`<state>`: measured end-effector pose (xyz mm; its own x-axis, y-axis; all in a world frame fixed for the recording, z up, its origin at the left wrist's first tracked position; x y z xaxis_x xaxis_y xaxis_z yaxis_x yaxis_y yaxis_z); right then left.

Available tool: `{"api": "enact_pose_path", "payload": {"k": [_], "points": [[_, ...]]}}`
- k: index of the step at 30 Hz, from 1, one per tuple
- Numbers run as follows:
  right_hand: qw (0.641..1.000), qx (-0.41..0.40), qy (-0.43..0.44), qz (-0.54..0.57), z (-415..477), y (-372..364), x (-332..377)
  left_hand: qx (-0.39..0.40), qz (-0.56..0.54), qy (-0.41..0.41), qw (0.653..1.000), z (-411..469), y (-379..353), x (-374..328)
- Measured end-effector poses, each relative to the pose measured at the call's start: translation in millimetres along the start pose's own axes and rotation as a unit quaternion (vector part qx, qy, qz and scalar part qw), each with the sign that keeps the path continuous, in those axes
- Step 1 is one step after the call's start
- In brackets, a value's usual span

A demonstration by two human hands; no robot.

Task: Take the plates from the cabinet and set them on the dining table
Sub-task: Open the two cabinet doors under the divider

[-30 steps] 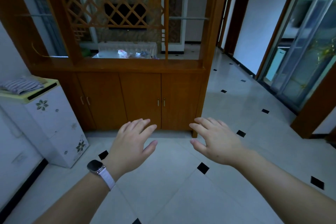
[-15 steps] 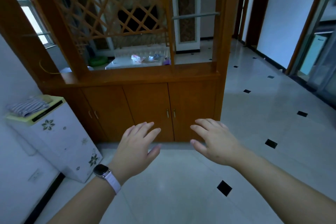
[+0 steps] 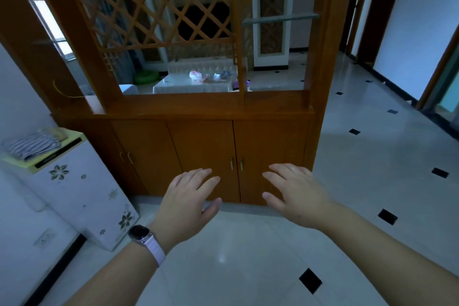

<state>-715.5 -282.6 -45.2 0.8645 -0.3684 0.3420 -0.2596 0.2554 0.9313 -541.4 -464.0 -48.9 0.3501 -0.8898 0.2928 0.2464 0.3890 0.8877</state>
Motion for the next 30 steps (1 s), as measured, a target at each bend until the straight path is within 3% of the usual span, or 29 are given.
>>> {"api": "enact_pose_path", "payload": {"k": [11,23,30], "points": [[0.999,0.038,-0.021,-0.012,107,-43,-18,0.012,-0.037,-0.004,0.999,67,-97,62],[0.995,0.042,-0.09,-0.019,273,-88,-22,-0.008,-0.077,-0.059,0.995,171,-219,182],[0.992,0.046,-0.116,-0.022,317,-111,-29,-0.016,-0.124,-0.093,0.988,216,-260,200]]}}
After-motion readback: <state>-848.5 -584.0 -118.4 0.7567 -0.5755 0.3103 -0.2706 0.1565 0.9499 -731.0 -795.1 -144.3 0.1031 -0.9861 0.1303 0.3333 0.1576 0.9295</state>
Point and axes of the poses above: each hand's wrist, its own z-axis towards the middle knuckle, its own y-axis out of the back of the hand, x = y × z, the point moved 3 cm from there along z, towards the middle knuckle, and after that the axes turned 15 degrees about z, right-handed, at the moved point
